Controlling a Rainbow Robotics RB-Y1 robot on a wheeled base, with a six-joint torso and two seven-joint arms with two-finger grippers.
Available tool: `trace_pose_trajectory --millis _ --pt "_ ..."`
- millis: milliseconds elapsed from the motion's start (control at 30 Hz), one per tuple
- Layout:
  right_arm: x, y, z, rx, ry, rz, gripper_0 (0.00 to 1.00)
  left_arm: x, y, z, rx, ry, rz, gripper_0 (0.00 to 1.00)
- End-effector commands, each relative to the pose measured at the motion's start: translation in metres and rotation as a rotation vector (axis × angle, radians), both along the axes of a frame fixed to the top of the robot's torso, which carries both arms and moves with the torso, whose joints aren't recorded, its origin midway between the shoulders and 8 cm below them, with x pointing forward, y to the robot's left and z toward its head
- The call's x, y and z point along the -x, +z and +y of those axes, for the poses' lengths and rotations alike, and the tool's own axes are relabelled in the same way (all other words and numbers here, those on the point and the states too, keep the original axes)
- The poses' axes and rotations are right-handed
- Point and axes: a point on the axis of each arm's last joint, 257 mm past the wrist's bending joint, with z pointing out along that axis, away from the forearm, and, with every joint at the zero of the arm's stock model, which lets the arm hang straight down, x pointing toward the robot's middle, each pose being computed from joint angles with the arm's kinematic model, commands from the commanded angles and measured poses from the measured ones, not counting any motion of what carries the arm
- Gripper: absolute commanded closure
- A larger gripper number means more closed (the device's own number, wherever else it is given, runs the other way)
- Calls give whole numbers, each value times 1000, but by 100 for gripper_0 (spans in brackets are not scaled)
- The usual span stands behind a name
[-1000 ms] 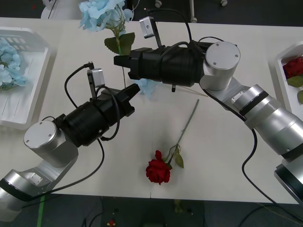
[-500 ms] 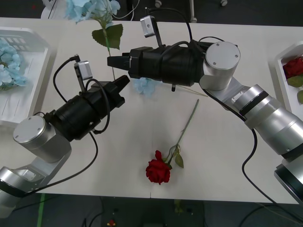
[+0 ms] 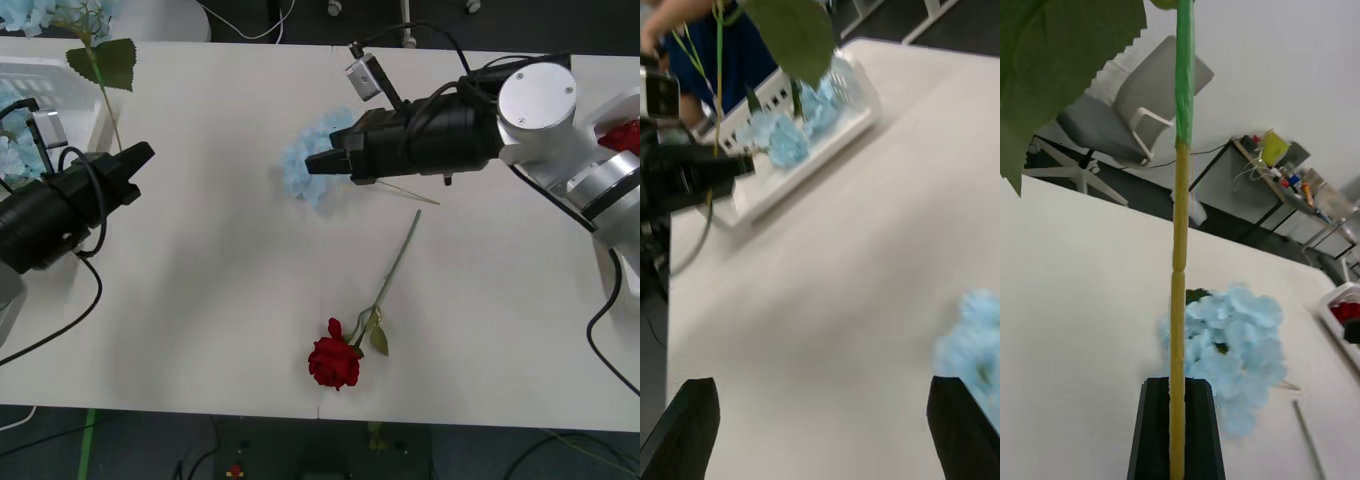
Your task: Put the red flowers into the right box and the blue flowers into the left box
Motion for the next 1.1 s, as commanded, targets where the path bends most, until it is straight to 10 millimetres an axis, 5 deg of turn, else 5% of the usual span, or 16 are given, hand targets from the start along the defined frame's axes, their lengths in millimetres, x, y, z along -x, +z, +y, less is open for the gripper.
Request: trace_pose_trajectory --millis 33,200,400,533,767,867,1100 --pt "6 24 -47 255 88 -211 20 -11 31 55 -67 30 -5 100" --pt "27 12 -83 400 153 -197 20 -7 26 117 -136 99 118 100" --pt "29 9 -104 416 89 -93 20 -4 31 201 -262 276 228 100" --pt "27 13 -109 333 -89 138 20 -3 39 256 -317 428 287 100" --pt "10 30 -117 35 -660 754 20 5 39 338 -471 699 408 100" --pt "7 31 -120 -112 -871 995 20 9 33 358 -509 787 461 100" --pt "15 22 -136 -366 -1289 1420 20 14 9 364 -530 862 574 100"
